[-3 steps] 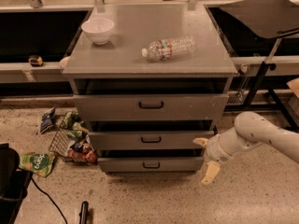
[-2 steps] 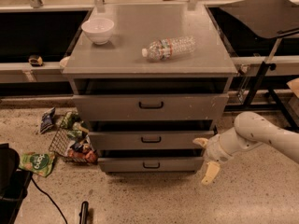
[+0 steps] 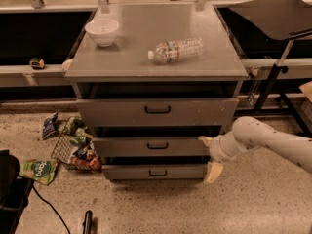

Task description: Open middle drawer

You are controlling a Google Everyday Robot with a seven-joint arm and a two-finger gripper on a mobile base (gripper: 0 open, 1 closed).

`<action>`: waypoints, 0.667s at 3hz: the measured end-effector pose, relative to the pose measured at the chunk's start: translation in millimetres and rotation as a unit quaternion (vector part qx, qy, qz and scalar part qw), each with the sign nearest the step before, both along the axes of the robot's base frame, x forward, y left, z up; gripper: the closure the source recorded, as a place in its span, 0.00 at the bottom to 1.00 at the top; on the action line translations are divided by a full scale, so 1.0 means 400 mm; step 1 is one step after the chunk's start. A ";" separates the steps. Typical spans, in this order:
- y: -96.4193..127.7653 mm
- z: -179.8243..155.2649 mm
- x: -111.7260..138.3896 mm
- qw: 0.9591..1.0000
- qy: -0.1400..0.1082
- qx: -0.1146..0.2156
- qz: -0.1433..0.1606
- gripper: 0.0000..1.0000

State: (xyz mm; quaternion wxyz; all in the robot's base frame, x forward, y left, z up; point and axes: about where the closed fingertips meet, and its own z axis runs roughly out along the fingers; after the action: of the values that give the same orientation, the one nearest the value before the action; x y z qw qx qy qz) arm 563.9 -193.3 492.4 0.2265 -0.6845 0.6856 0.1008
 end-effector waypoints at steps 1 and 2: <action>-0.010 -0.028 0.075 0.999 -0.039 -0.005 0.011 0.00; -0.008 -0.061 0.138 0.998 -0.057 0.010 0.020 0.00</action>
Offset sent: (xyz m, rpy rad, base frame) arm 0.0889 -0.0064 -0.0367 0.0561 -0.1657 0.0540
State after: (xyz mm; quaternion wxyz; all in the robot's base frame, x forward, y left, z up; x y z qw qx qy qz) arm 619.0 -196.5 468.1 0.2703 -0.7003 0.6567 0.0728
